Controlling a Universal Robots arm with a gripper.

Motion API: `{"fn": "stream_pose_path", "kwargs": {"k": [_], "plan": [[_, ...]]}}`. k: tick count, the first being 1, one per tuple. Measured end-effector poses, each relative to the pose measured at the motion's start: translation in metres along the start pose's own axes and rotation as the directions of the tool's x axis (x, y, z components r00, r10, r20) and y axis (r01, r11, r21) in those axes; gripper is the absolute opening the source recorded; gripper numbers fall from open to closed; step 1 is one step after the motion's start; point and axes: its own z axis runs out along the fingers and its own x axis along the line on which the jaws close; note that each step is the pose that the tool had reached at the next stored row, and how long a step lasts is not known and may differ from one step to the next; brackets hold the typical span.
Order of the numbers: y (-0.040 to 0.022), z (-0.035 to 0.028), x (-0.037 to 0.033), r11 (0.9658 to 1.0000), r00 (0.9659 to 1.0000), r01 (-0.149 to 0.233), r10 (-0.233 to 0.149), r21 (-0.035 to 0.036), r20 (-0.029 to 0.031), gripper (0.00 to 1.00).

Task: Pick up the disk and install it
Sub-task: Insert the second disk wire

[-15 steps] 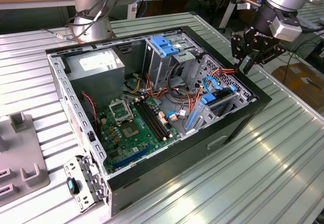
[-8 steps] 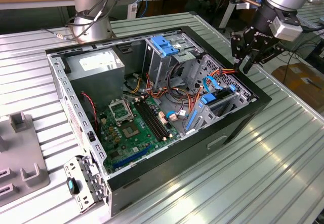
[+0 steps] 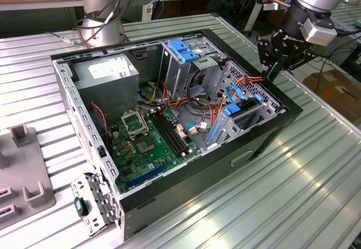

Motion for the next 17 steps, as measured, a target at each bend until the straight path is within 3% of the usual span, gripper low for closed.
{"fn": "stream_pose_path", "kwargs": {"k": [17], "plan": [[0.0008, 0.0000, -0.0013, 1.0000, 1.0000, 0.000, 0.000, 0.0000, 0.0000, 0.27]]}}
